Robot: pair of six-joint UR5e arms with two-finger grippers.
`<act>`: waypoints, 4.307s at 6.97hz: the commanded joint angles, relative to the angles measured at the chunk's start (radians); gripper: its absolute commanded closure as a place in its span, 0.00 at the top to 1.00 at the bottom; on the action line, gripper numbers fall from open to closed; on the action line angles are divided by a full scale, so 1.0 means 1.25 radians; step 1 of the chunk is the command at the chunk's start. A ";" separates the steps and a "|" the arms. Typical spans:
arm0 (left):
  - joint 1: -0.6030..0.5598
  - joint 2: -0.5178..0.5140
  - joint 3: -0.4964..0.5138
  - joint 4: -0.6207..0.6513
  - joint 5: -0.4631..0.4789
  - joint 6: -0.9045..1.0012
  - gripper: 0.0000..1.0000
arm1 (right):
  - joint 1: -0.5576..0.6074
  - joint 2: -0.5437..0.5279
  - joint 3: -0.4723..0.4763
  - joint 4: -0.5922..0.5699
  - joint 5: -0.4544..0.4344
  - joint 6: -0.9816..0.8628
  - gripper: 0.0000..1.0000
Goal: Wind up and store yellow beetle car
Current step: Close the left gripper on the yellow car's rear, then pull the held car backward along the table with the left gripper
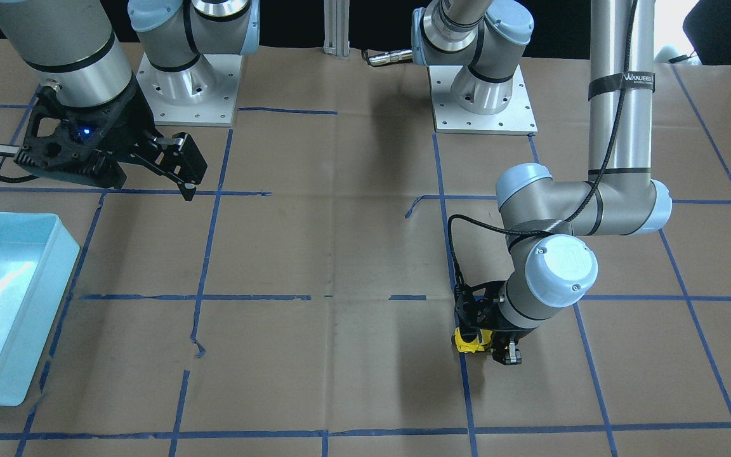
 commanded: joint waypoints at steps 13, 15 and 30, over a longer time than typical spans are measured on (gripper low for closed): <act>0.037 -0.010 -0.003 0.001 -0.070 0.047 0.01 | -0.006 0.015 -0.027 0.000 0.001 -0.009 1.00; 0.042 -0.010 -0.003 0.001 -0.070 0.048 0.01 | -0.006 0.015 -0.027 0.000 -0.001 -0.009 1.00; 0.094 -0.006 -0.019 0.002 -0.069 0.110 0.01 | -0.006 0.015 -0.027 -0.004 -0.007 0.000 1.00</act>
